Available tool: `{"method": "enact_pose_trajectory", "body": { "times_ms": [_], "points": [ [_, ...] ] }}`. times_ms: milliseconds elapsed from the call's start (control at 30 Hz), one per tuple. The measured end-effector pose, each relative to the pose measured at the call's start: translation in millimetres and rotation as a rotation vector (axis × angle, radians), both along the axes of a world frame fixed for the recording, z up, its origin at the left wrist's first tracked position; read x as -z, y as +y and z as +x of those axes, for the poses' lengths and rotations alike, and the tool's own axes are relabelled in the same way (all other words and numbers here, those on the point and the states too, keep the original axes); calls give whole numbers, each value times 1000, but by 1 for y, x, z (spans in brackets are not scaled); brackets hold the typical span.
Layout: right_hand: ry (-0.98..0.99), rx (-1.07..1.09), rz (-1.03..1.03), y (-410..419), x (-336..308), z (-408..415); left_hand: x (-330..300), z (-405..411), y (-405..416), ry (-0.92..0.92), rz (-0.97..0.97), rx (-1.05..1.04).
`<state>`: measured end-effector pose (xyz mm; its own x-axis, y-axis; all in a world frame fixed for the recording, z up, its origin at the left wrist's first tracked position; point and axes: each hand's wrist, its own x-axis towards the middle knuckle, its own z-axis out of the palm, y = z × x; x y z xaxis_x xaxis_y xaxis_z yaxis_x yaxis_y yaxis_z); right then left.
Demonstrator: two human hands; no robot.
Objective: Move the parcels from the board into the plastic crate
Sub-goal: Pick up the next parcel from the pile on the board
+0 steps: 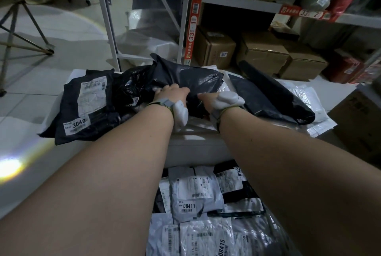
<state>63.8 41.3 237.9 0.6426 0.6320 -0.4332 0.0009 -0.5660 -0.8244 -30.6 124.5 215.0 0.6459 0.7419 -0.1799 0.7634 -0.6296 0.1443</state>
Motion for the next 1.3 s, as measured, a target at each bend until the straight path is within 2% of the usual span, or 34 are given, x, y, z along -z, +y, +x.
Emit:
{"method": "enact_pose_trajectory", "body": {
  "times_ms": [67,167,300,467,600,700,867,1000,1133,1300],
  "points": [
    [39,-102,-2,0,2,1,-1,1,-2,-11,1,6],
    [233,-44,-24,-5,1,-4,-1,-1,-7,-53,23,27],
    [256,24,-2,-15,1,-4,0,-8,-15,-127,90,63],
    [344,98,81,-30,-4,-3,3,-18,-23,-9,101,120],
    [298,92,84,-45,2,-2,-3,-24,-32,-21,186,137],
    [367,85,40,-66,2,-1,-9,-26,-47,-48,253,223],
    [419,83,221,-103,8,4,-21,-27,-71,-58,372,353],
    [473,29,338,-127,14,10,-26,-25,-89,-152,433,415],
    [558,17,377,-152,25,15,-23,-23,-111,-257,453,435],
    [636,80,386,-183,47,18,3,-21,-141,-256,474,482]
  ]
}}
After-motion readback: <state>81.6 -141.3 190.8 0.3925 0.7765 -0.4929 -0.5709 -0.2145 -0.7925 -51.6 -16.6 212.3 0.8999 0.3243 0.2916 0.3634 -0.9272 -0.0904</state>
